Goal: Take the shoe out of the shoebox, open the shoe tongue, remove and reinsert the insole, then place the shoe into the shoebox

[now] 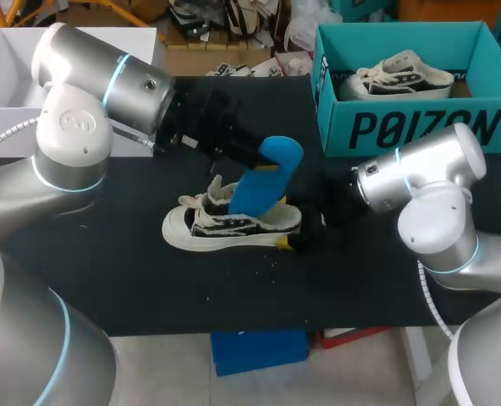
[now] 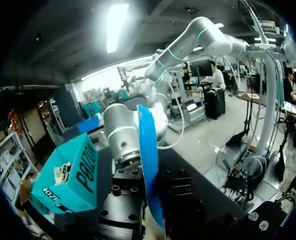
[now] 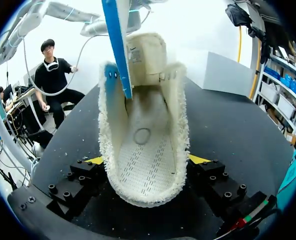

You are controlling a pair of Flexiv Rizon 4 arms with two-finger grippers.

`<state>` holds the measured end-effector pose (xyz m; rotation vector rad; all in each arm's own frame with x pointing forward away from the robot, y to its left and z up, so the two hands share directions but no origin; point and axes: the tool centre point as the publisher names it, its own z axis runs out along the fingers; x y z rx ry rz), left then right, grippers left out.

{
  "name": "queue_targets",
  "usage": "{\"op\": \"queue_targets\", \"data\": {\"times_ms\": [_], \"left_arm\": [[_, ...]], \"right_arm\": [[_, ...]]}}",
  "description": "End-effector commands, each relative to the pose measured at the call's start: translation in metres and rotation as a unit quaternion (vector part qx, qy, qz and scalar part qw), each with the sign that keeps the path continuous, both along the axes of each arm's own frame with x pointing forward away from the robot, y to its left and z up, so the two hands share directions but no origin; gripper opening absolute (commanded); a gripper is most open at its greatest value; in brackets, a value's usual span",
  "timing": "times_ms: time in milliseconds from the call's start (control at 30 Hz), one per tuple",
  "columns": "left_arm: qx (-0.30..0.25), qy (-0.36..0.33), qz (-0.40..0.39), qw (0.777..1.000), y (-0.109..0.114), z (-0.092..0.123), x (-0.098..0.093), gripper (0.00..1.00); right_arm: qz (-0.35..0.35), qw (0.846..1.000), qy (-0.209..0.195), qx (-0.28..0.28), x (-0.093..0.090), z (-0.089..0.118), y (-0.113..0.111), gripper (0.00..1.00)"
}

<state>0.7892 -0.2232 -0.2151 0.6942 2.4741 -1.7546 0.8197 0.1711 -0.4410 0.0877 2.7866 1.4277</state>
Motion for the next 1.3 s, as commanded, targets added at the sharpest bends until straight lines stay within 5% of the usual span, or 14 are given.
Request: {"op": "queue_targets", "data": {"times_ms": [33,500,700,1200,1300], "left_arm": [[-0.065,0.048,0.033,0.996,0.013,0.003,-0.011,0.0],[-0.156,0.195,0.066,0.966,0.007,0.081,-0.034,0.0],[-0.15,0.232,0.108,0.955,0.005,0.109,-0.048,0.0],[-0.15,0.232,0.108,0.955,0.005,0.109,-0.048,0.0],[-0.142,0.279,0.098,0.945,0.002,0.124,-0.044,0.0]], "right_arm": [[0.0,1.0,0.001,0.0,0.001,-0.002,0.0,0.0],[0.0,1.0,0.001,0.0,0.001,-0.002,0.0,0.0],[0.0,1.0,0.001,0.0,0.001,-0.002,0.0,0.0],[0.0,1.0,0.001,0.0,0.001,-0.002,0.0,0.0],[0.0,1.0,0.001,0.0,0.001,-0.002,0.0,0.0]]}}
